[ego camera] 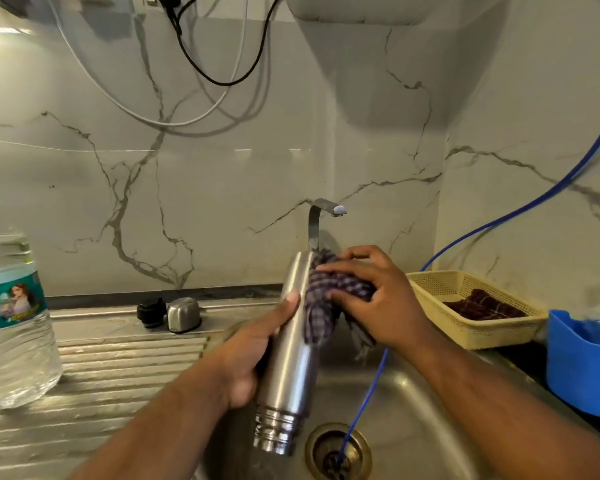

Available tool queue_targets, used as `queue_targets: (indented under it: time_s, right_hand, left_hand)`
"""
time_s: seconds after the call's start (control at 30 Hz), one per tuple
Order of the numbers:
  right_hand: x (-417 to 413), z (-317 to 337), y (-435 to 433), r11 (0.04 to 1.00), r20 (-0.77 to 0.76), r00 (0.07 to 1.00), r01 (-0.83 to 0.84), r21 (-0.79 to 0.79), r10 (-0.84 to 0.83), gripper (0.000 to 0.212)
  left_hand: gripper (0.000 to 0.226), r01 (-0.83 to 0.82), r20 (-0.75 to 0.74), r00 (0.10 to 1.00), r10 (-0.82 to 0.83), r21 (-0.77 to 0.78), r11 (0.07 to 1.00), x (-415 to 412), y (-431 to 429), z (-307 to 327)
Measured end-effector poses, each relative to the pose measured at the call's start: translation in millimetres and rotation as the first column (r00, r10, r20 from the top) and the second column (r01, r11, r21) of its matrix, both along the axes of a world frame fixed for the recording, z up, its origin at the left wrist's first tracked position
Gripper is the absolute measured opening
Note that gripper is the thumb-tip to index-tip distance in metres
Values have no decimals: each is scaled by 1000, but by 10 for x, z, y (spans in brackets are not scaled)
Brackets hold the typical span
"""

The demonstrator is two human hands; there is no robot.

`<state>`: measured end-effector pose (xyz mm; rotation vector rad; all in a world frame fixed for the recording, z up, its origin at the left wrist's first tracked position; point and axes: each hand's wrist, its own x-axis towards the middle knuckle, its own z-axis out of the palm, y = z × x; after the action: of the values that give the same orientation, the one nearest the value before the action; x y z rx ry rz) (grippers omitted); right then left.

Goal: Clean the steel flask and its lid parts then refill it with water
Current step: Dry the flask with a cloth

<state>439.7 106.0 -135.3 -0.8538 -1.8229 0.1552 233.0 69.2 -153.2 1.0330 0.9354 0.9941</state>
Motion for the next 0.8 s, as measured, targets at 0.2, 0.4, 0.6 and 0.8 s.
queue_targets:
  time_s: [0.2,0.4,0.6,0.8]
  right_hand:
    - [-141,-46,-78,995,-25,997,-81,-55,80,33]
    - [-390,-50,-500,918,575,718,-347,-192,392,39]
    - [-194,-60,-114,985,105,981,-156,-73,163,39]
    - [-33,-12,5,988,-133,980,153,32,-148,35]
  left_hand:
    - [72,-58,46,997,54,84,995,123,-43,23]
    - [69,-251,106,960,258,-72,965,-124,62,70]
    - [68,-100,3,995,100,75,992,5,12,71]
    - [59,-21,-201,977,65,214,977,238,-111,66]
